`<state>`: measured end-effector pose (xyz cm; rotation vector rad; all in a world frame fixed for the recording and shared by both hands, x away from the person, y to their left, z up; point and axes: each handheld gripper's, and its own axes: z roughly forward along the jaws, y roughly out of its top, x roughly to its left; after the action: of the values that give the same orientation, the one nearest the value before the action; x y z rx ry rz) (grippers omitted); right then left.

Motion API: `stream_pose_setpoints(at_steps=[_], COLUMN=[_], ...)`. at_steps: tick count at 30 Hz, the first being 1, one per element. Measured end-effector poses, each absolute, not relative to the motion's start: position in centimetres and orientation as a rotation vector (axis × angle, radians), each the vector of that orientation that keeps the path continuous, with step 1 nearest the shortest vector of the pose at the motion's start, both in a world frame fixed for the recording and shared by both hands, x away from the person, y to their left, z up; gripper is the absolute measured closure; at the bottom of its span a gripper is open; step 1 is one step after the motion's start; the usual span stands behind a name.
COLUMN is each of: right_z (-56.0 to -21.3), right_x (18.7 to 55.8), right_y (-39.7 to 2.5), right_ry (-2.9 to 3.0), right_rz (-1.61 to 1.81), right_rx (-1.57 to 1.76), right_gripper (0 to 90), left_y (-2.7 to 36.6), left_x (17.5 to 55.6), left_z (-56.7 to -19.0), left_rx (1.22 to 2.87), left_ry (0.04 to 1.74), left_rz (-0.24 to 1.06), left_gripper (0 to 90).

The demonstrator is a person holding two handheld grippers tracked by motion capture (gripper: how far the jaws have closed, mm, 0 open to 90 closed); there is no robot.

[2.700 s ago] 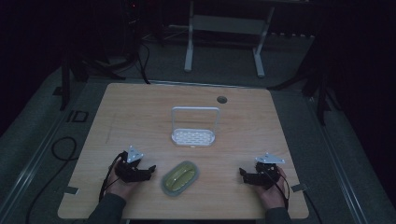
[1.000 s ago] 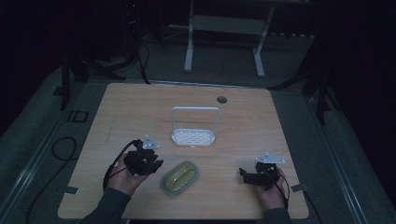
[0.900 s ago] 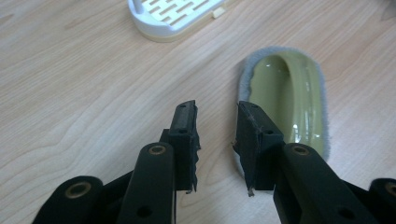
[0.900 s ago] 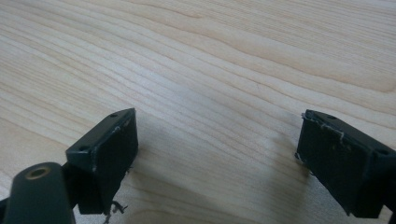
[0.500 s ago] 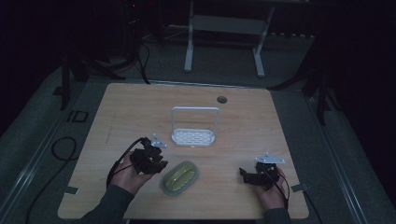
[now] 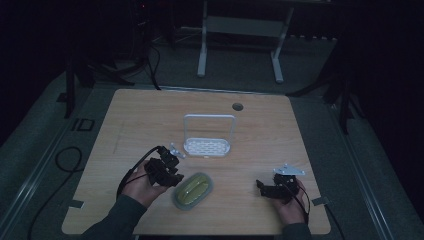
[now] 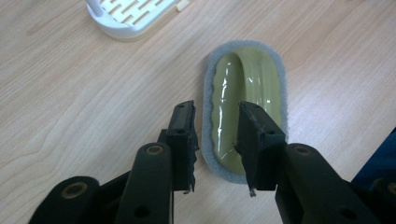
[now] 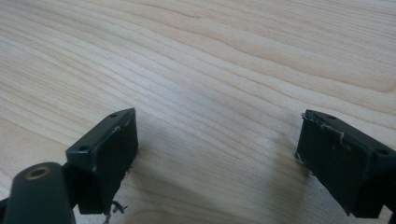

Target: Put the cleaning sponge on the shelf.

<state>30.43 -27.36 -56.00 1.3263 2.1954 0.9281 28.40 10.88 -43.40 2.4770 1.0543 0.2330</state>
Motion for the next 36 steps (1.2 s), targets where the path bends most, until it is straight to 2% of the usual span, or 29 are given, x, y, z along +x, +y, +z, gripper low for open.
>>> stream_pose_setpoints(at_steps=[12, 36], right_z=[-56.0, -56.0], right_x=[30.4, 30.4], right_y=[-27.4, -27.4], right_ry=[2.196, 2.195], right_rz=[0.928, 0.927], right_rx=[1.327, 1.325], right_gripper=[12.1, 12.1], left_y=[9.3, 7.1], left_x=[28.8, 31.3], left_z=[-43.0, -44.0], left_rx=[2.555, 2.634], left_ry=[1.007, 1.071], left_rz=[0.183, 0.008], left_gripper=[67.7, 62.9])
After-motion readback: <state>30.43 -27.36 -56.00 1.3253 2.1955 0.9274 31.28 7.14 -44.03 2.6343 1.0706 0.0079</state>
